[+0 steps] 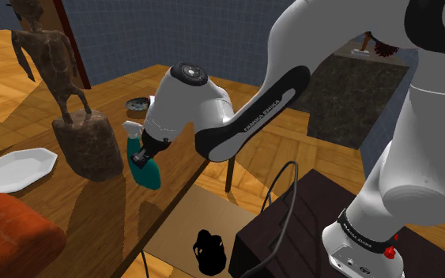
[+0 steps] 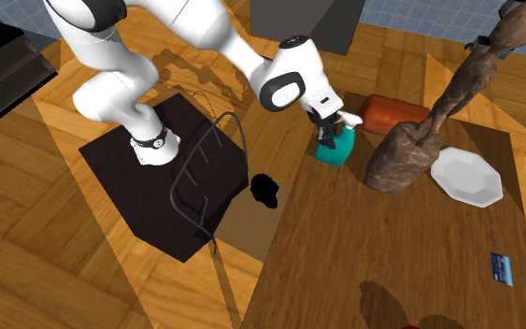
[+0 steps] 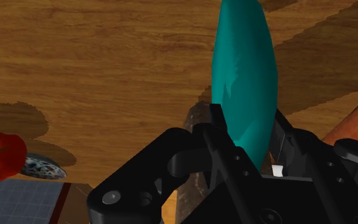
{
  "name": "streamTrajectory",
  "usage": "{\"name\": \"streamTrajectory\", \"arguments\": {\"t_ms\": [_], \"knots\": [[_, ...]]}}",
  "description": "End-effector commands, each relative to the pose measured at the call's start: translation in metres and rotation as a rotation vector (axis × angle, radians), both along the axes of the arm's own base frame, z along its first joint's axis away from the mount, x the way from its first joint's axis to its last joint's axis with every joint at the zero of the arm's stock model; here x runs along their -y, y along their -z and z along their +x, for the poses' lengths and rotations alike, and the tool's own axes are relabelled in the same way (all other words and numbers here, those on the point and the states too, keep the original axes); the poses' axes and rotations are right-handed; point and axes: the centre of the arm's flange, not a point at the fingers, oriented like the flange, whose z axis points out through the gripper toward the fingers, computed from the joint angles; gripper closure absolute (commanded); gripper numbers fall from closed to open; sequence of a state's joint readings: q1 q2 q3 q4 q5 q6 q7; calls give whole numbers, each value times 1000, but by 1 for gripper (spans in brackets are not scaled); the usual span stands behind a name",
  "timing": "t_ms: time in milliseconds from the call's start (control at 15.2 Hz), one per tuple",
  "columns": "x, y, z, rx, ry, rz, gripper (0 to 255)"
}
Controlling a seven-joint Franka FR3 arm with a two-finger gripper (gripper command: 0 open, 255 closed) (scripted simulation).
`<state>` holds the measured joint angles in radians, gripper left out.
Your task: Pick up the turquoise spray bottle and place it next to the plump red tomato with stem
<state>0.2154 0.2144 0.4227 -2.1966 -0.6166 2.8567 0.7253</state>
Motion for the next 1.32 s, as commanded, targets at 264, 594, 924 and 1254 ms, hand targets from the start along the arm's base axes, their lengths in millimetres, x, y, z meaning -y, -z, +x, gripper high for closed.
{"name": "streamTrajectory", "arguments": {"t_ms": [264, 594, 924, 1254], "knots": [[0, -32, 1, 0, 0, 0, 255], [0, -58, 1, 0, 0, 0, 255], [0, -84, 1, 0, 0, 0, 255], [0, -111, 1, 0, 0, 0, 255]]}}
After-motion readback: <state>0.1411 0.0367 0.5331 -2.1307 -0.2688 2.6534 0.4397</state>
